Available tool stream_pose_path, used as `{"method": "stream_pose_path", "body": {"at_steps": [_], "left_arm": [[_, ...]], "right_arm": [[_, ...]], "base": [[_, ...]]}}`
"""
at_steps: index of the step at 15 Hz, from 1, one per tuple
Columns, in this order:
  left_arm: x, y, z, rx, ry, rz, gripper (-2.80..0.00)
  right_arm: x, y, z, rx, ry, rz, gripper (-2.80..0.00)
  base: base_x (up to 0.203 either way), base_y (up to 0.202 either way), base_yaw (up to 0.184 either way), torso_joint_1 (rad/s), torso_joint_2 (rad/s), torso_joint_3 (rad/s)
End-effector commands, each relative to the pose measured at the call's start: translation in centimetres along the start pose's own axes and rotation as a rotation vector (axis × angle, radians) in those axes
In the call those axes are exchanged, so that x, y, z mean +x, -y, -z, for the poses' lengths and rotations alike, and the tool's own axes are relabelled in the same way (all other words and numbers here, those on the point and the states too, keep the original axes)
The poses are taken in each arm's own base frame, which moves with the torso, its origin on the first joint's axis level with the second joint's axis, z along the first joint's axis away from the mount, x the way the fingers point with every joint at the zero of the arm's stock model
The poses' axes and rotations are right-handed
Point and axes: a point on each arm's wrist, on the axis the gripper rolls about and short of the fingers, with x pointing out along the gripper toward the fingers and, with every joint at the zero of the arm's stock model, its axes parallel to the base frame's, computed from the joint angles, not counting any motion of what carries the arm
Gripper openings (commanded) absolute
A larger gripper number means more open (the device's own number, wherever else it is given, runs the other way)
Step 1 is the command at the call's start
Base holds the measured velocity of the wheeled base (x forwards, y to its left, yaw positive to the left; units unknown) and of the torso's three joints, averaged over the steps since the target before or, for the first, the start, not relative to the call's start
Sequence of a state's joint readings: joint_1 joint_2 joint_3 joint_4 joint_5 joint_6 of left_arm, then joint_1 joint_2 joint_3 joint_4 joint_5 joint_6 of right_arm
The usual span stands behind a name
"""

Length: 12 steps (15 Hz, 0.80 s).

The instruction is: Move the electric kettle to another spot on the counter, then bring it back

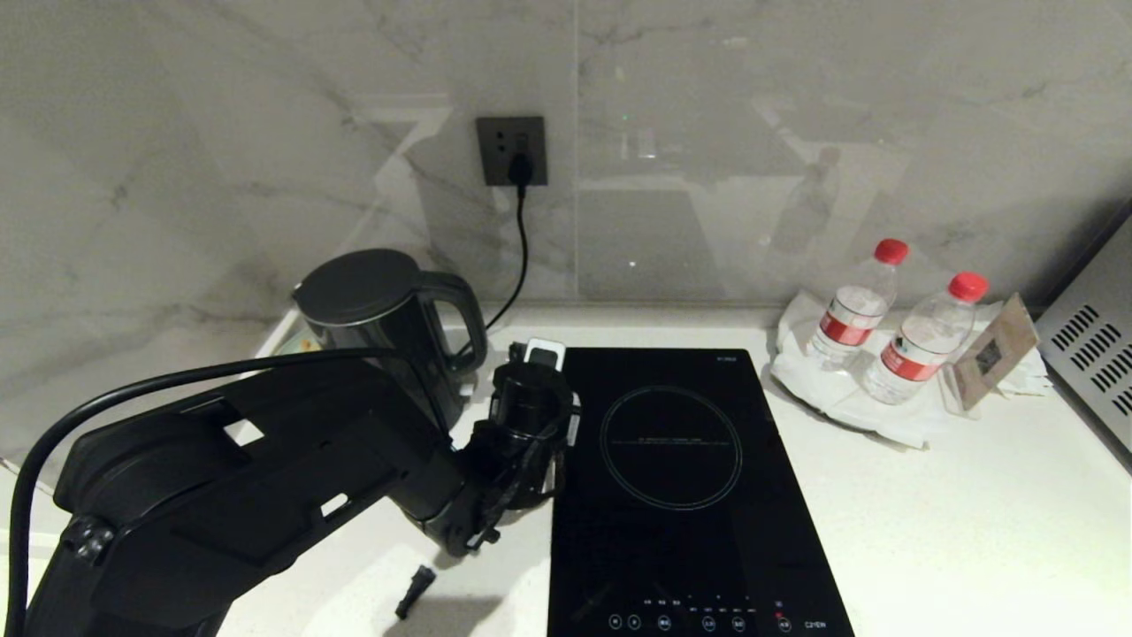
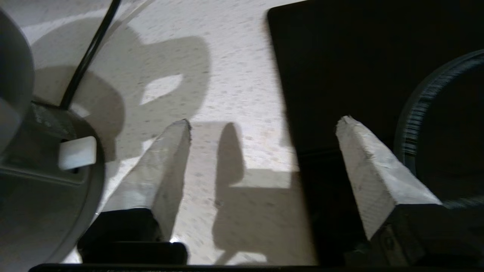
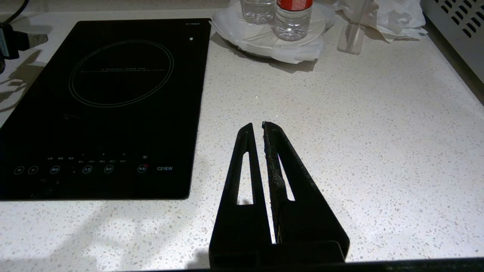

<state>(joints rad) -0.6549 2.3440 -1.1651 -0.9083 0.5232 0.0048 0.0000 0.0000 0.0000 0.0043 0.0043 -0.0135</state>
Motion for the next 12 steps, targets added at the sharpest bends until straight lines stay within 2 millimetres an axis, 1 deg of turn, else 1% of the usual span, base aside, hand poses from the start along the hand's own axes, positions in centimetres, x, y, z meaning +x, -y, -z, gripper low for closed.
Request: {"method": "stream_pose_path", "body": {"at_steps": [1,4,6,9,12], "left_arm": [[0.8,-1.1,0.2,-0.01,-0.002,-0.038,0.0],[1.5,-3.0,0.0,-0.024,-0.004,-0.085,0.0],[1.6,-3.7,-0.3,-0.032,0.002,-0.101,0.0],[1.9,-4.4,-0.2,-0.034,-0.003,-0.117,0.0],[2.1,-4.6,0.2,-0.03,-0.013,-0.121,0.0]], "right_arm": [[0.0,0.0,0.0,0.0,0.0,0.0,-2.8],[0.0,0.0,0.0,0.0,0.0,0.0,-2.8],[0.0,0.0,0.0,0.0,0.0,0.0,-2.8],[0.0,0.0,0.0,0.0,0.0,0.0,-2.8],[0.0,0.0,0.0,0.0,0.0,0.0,-2.8]], "base": [[0.0,0.0,0.0,0.0,0.0,0.0],[0.0,0.0,0.0,0.0,0.0,0.0],[0.0,0.0,0.0,0.0,0.0,0.0],[0.0,0.0,0.0,0.0,0.0,0.0],[0.0,0.0,0.0,0.0,0.0,0.0]]}}
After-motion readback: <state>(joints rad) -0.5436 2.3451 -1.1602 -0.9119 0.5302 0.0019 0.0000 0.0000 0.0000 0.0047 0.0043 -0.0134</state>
